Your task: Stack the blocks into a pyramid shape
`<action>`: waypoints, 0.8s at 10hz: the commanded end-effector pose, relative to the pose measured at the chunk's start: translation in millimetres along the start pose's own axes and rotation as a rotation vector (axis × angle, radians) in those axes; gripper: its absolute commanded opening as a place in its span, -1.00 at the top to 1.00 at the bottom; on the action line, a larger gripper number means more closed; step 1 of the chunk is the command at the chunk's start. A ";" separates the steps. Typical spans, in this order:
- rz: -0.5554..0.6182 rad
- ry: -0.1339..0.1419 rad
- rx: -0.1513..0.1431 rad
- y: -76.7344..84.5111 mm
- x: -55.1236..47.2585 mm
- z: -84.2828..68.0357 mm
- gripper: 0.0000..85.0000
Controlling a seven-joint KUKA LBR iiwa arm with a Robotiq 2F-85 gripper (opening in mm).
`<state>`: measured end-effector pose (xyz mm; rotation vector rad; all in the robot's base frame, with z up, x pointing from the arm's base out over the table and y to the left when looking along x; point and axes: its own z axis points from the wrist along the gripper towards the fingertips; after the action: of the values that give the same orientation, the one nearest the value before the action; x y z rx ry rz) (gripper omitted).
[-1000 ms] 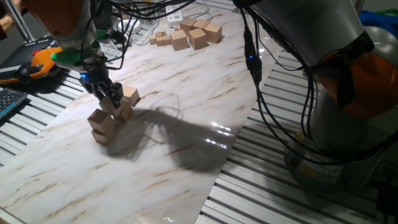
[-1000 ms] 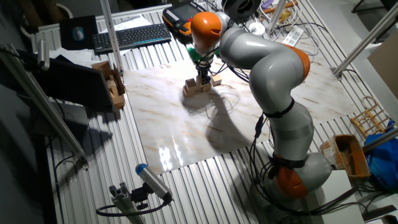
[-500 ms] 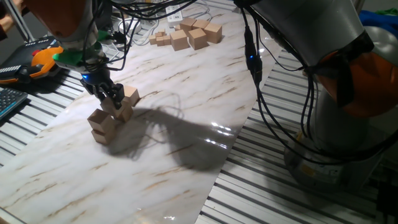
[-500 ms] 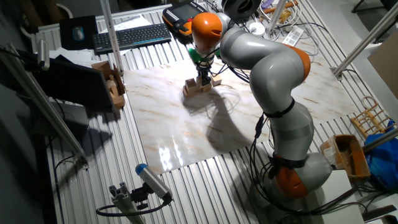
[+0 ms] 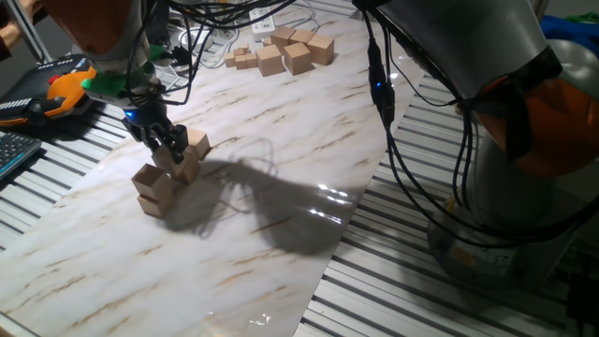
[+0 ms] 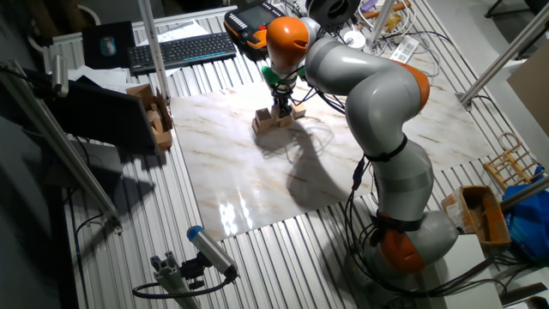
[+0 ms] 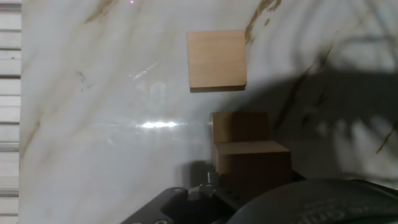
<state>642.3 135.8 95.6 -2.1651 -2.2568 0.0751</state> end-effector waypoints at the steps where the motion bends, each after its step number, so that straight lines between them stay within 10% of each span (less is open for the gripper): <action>1: 0.000 0.001 -0.002 0.3 -0.2 -0.3 1.00; 8: 0.011 -0.002 -0.006 0.2 0.4 0.2 1.00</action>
<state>642.6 136.4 95.4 -2.1819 -2.2499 0.0708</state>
